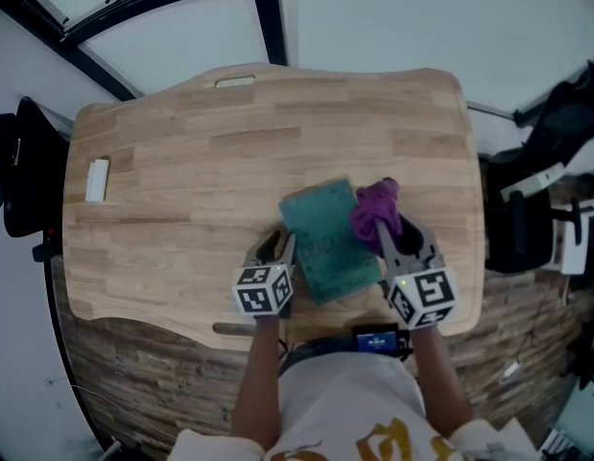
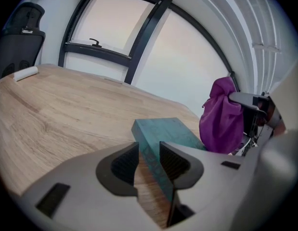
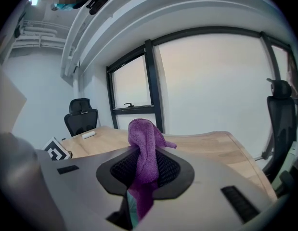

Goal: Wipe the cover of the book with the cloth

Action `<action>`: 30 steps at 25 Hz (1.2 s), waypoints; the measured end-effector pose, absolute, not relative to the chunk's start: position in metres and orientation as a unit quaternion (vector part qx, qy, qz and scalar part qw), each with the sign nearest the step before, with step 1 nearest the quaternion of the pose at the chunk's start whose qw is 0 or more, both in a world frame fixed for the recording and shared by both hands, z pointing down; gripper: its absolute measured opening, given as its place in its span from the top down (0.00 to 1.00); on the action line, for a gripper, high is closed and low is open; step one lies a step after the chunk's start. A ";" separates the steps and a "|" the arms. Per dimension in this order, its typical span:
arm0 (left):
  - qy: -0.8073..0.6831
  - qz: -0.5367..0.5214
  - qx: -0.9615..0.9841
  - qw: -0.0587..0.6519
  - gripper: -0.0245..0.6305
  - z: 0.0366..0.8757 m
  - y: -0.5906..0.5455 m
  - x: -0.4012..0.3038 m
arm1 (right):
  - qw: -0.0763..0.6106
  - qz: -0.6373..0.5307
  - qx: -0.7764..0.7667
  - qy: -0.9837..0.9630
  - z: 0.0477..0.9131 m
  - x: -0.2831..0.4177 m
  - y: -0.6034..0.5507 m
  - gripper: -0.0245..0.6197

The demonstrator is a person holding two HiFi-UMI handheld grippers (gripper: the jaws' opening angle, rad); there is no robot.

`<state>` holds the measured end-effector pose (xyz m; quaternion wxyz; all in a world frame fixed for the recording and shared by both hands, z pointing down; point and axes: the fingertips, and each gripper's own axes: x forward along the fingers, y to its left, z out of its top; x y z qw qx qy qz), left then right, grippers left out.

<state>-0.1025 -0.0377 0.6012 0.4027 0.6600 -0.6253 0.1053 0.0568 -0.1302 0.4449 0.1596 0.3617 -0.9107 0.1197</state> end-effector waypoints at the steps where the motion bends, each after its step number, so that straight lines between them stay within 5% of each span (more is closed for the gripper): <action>1: -0.624 0.103 0.660 0.405 0.79 0.603 -0.039 -0.102 | 0.160 0.122 0.358 -0.912 0.446 0.054 -0.131 0.87; 30: -0.599 0.067 0.666 0.439 0.79 0.605 -0.055 -0.093 | 0.237 0.139 0.312 -0.910 0.526 0.029 -0.145 0.87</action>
